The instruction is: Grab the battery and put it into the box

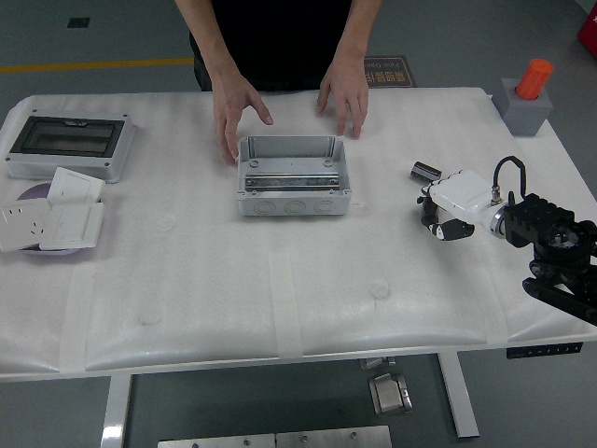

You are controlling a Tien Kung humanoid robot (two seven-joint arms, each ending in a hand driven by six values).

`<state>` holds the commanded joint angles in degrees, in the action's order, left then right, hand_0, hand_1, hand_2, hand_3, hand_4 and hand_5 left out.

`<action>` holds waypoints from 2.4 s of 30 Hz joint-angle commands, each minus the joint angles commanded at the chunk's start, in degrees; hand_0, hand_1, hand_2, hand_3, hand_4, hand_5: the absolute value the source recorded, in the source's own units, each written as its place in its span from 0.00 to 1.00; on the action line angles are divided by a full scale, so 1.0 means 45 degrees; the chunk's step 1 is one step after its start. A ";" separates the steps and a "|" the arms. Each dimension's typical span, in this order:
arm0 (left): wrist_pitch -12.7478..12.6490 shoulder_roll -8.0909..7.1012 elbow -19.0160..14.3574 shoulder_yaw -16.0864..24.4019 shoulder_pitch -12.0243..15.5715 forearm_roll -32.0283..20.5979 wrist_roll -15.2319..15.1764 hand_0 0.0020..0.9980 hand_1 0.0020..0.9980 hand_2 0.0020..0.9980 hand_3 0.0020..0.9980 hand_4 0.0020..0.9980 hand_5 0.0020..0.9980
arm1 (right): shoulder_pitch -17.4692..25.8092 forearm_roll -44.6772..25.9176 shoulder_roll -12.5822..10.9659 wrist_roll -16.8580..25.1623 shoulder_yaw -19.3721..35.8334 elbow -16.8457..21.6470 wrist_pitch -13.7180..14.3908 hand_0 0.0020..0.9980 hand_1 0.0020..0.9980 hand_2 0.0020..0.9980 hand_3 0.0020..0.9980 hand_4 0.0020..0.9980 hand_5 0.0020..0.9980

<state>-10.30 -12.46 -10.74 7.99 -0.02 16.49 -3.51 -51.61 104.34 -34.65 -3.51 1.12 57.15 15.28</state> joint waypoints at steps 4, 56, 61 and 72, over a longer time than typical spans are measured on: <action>-0.0026 0.0005 -0.0015 0.0096 -0.0029 0.0175 -0.0019 0.59 0.64 0.57 0.71 0.67 0.24 | -0.0036 0.0045 -0.0017 -0.0016 0.0023 0.0037 0.0014 0.64 0.61 0.77 0.76 0.54 0.37; -0.0053 0.0142 0.0059 -0.0523 0.0294 -0.0362 -0.0010 0.59 0.63 0.57 0.71 0.67 0.24 | 0.2577 -0.1214 -0.0132 -0.1756 0.8790 0.1581 -0.3384 0.67 0.65 0.89 0.98 1.00 0.53; -0.0059 0.0134 0.0056 -0.0493 0.0291 -0.0350 -0.0010 0.59 0.63 0.57 0.71 0.67 0.24 | 0.2118 -0.1699 -0.0116 -0.1783 0.7604 0.0804 -0.3516 0.67 0.65 0.89 0.98 1.00 0.53; -0.0069 0.0140 0.0057 -0.0424 0.0260 -0.0299 -0.0021 0.59 0.63 0.57 0.71 0.67 0.24 | 0.1898 -0.2007 0.0011 -0.1890 0.6297 0.0789 -0.3586 0.66 0.64 0.89 0.97 1.00 0.55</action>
<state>-10.61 -11.83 -10.49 6.08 1.15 15.15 -3.60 -43.07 95.31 -34.60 -12.01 29.46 60.71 -0.86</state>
